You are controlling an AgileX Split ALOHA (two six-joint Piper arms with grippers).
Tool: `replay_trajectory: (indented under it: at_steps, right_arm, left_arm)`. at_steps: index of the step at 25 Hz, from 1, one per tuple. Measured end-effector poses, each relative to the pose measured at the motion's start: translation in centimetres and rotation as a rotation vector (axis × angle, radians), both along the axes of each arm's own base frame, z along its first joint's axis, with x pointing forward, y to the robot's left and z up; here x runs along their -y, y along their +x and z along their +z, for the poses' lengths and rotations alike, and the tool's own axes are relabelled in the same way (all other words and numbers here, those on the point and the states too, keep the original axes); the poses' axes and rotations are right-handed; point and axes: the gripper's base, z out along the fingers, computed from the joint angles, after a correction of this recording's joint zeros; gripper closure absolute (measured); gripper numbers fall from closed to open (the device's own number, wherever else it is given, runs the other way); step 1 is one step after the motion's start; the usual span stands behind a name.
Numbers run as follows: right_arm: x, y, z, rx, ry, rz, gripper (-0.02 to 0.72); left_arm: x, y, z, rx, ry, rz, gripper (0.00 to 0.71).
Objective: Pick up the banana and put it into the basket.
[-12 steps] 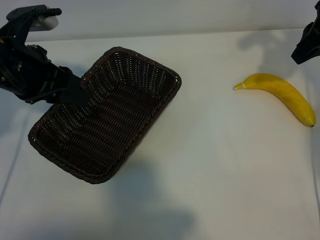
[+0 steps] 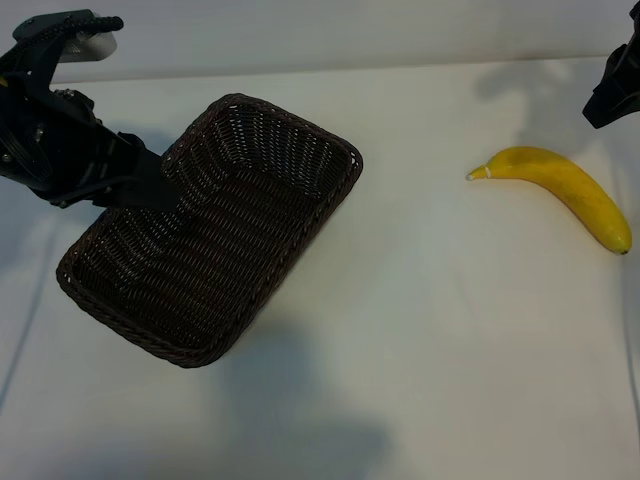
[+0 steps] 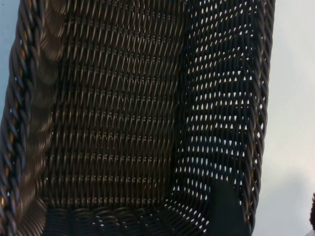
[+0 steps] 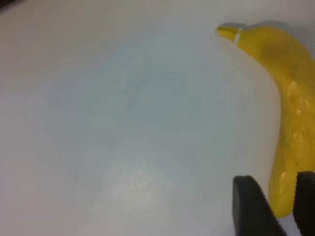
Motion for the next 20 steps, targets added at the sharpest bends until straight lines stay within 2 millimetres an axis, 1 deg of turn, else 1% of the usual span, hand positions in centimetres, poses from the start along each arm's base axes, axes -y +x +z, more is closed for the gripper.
replay_trajectory:
  at_steps: [10,20]
  right_arm:
    - [0.00,0.00,0.00,0.000,0.000,0.000,0.449]
    - [0.00,0.00,0.00,0.000,0.000,-0.001,0.449]
  left_arm:
    - [0.01,0.01,0.01,0.001,-0.001,0.001,0.254]
    - [-0.20,0.42,0.01,0.046,0.022,0.014,0.254]
